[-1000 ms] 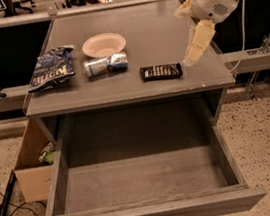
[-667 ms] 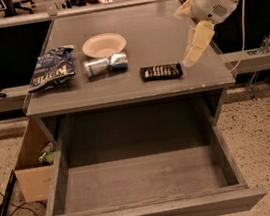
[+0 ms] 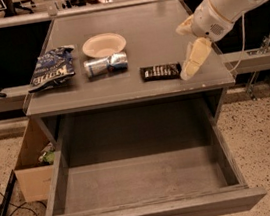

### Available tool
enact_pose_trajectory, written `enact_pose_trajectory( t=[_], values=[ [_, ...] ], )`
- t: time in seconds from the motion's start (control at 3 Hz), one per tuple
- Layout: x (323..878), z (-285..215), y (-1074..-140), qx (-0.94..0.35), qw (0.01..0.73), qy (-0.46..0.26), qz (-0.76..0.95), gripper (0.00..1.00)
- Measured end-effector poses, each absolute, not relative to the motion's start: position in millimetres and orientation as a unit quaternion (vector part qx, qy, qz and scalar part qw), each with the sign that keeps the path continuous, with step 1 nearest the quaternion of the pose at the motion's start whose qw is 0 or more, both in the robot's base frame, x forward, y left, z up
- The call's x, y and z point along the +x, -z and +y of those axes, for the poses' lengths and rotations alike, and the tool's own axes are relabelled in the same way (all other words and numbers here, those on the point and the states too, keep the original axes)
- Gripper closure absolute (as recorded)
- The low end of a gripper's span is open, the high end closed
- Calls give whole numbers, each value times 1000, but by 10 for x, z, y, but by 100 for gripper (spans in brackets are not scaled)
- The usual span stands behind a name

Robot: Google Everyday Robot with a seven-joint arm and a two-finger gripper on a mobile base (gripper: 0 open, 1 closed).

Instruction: Place rxbar chocolate into top drawer

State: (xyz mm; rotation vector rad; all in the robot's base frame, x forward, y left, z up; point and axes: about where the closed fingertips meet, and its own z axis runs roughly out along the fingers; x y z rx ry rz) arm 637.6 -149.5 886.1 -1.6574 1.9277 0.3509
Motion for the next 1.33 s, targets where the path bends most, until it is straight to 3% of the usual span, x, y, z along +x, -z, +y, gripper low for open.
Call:
enact_pose_trajectory(
  t=[1.33],
  values=[
    [6640, -1405, -8344, -609, 260, -159, 732, 0]
  ],
)
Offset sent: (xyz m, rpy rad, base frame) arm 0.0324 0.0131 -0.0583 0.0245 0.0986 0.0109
